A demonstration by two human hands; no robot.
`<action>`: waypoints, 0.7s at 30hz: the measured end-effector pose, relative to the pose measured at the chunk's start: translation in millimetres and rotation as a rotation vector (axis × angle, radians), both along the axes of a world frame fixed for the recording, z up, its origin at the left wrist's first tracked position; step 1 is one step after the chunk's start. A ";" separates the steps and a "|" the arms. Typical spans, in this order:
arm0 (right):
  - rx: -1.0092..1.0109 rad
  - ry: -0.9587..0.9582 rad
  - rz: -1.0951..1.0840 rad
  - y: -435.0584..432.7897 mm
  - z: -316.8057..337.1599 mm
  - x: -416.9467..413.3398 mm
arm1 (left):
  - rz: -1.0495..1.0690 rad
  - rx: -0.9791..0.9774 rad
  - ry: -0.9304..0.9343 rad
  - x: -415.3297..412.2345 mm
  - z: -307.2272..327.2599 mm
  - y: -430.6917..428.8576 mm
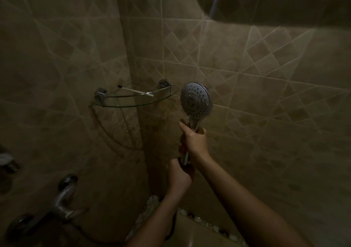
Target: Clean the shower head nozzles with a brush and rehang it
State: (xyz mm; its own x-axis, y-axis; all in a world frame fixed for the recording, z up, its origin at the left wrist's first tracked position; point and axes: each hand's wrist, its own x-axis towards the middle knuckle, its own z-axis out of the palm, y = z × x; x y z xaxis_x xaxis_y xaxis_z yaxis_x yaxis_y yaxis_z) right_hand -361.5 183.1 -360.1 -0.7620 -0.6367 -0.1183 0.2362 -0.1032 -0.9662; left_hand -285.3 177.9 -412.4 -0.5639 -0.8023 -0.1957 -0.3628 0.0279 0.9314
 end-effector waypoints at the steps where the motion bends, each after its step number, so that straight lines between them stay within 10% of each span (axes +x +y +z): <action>1: -0.007 0.004 0.030 -2.5 -0.1 2.0 | -0.029 -0.012 -0.006 4.7 -1.0 -5.9; 7: 0.146 0.239 0.096 -20.1 -5.8 -10.8 | -0.213 0.076 0.105 38.8 -33.2 -55.5; 21: 0.321 0.213 0.304 -52.7 -99.3 -33.9 | 0.721 0.544 0.238 186.0 -139.1 -139.8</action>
